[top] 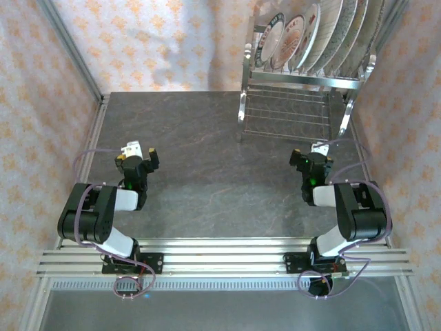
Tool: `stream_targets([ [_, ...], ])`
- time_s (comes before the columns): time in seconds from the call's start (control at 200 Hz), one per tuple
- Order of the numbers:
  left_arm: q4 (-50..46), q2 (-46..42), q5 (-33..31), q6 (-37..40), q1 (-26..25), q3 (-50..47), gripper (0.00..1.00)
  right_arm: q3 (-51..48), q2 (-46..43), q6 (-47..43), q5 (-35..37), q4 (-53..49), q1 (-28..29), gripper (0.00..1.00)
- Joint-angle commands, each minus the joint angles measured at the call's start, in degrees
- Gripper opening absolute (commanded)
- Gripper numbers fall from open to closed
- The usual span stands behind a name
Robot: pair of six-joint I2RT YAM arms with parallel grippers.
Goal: Unload the plates from the dish rack
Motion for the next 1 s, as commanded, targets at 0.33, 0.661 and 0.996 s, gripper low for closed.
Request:
stream_targets([
  [0.33,-0.19,0.32,-1.83,0.84,-0.12,1.06,0.99,0.85,-0.35,0.65,1.07,0.17,-0.42,0.99],
  [0.661,-0.19,0.32,-1.86,0.84,-0.12,1.06,0.99,0.85,-0.4,0.63,1.07,0.14,-0.42,0.99],
  [0.996,-0.13,0.32,-1.84,0.84,-0.12,0.98,0.99,0.89,-0.36,0.68,1.07,0.1,-0.41,0.99],
])
